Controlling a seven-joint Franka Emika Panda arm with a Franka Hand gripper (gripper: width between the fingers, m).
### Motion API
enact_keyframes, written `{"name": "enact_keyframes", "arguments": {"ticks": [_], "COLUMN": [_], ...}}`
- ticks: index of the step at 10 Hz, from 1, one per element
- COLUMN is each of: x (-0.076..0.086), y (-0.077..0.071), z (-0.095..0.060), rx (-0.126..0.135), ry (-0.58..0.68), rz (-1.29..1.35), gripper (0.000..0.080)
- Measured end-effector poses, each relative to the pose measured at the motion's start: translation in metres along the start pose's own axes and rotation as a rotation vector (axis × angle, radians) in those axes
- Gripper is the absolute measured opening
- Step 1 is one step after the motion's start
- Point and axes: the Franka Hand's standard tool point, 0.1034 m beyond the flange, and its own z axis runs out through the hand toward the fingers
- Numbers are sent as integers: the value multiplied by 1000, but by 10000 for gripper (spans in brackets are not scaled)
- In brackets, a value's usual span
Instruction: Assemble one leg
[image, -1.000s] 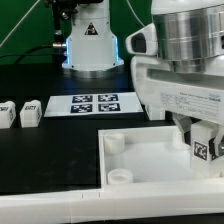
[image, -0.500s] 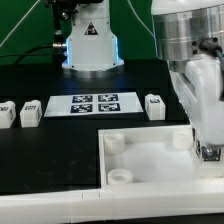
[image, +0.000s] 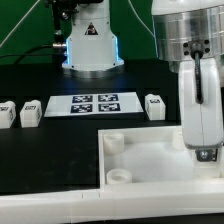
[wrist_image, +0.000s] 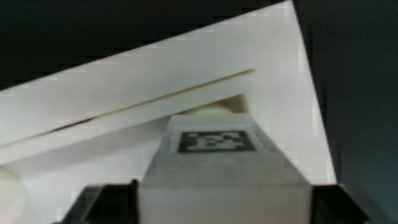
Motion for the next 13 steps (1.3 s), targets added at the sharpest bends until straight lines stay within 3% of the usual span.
{"name": "enact_keyframes", "arguments": {"ticks": [3,5,8,13], "x": [-6,-12,-25,-24], "y": [5,11,9,10], "z": [-5,-28,-52,-48], "rx": [0,12,33,28], "ry": [-7,-39,-67,-62], "rz": [-24,-33,-38,-43], "gripper": [646,646,649,649]}}
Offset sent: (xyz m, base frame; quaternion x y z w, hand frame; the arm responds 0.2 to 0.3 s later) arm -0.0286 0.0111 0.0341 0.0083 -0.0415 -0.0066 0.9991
